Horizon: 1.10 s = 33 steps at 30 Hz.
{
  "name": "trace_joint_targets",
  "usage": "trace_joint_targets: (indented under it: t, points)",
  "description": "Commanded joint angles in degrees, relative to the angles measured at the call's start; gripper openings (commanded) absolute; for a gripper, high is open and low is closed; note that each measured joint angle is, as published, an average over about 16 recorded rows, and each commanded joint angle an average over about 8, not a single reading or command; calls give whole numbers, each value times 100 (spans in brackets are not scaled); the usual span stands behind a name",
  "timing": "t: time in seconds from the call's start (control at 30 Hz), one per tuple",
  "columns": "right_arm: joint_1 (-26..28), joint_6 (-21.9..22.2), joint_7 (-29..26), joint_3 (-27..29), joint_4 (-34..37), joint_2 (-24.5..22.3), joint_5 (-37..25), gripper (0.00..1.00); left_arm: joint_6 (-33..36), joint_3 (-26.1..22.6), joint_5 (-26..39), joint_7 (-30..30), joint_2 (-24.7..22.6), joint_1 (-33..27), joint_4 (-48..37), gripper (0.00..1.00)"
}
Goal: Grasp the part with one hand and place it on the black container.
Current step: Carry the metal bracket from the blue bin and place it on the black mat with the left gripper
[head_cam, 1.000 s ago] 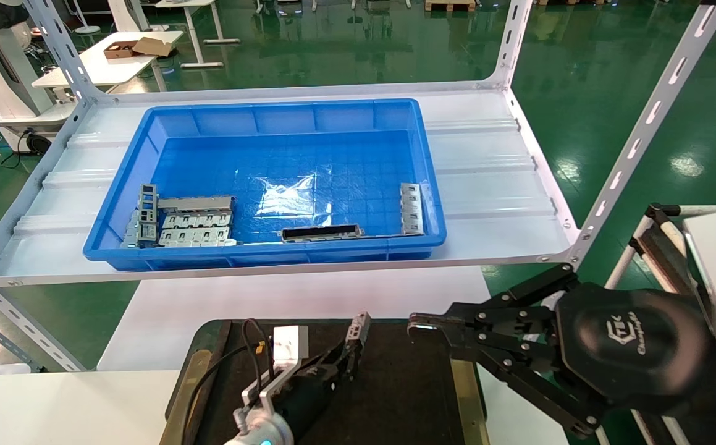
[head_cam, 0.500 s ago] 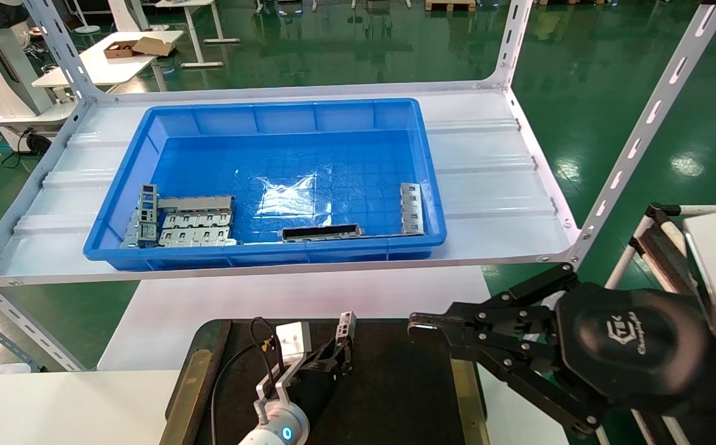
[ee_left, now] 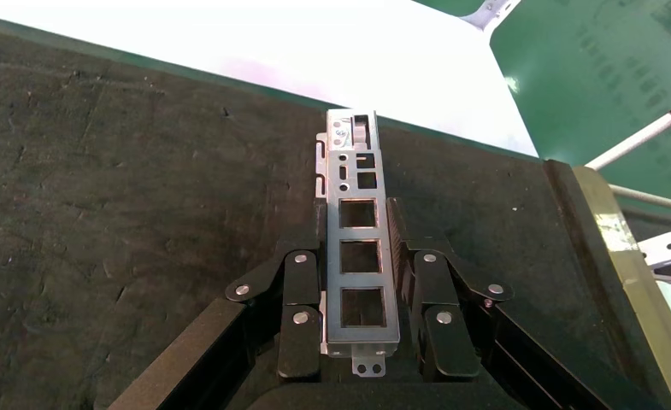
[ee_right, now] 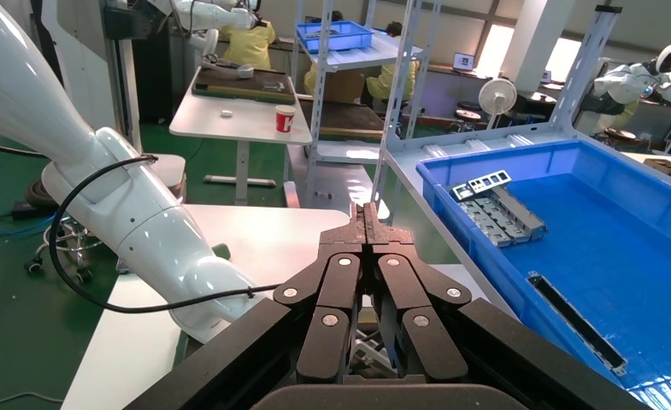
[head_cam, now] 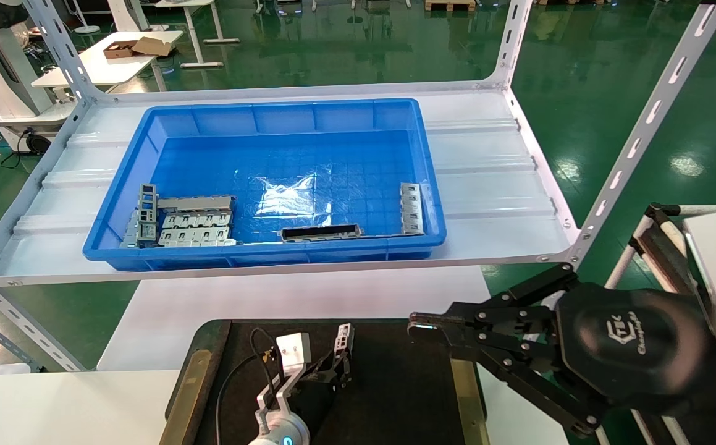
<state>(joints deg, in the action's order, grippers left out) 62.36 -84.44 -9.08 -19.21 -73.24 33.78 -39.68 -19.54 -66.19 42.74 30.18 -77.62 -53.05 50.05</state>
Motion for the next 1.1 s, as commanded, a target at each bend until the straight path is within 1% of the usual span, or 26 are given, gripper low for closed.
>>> trace_joint_targets:
  t: [0.03,0.17,0.2,0.23,0.27,0.3,0.43,0.47,0.5,0.53,0.57,0.87,1.1]
  points:
    - [0,0,0,0,0,0,0,0,-19,-58,-15,45,-1,-13,-19,0]
    - [0,0,0,-1,0,0,1,0,-43,-170,-15,128,-3,-36,-57,0]
    - [0,0,0,-1,0,0,1,4,-47,-197,-13,150,-3,-42,-66,0]
    - [0,0,1,-1,0,0,1,12,-52,-224,-10,172,-4,-48,-75,2]
    - [0,1,1,-1,0,0,1,25,-56,-250,-7,193,-4,-55,-83,7]
    - [0,1,1,-1,0,-1,1,37,-60,-275,-3,215,-4,-63,-93,16]
    - [0,1,1,-2,0,-1,1,87,-76,-364,7,314,-5,-95,-139,66]
    - [1,1,1,-2,0,-1,1,95,-79,-384,9,339,-6,-103,-153,78]
    - [1,1,1,-2,0,-1,1,100,-82,-405,11,367,-7,-110,-168,89]
    - [1,1,1,-2,0,-1,2,100,-85,-425,12,395,-8,-118,-182,96]
    - [1,1,1,-2,0,-1,2,100,-87,-444,13,423,-9,-124,-195,100]
    - [1,2,2,-4,0,-1,3,100,-109,-584,111,678,8,-218,-173,100]
    - [1,2,2,-5,0,-2,3,100,4,-567,468,860,168,-310,98,100]
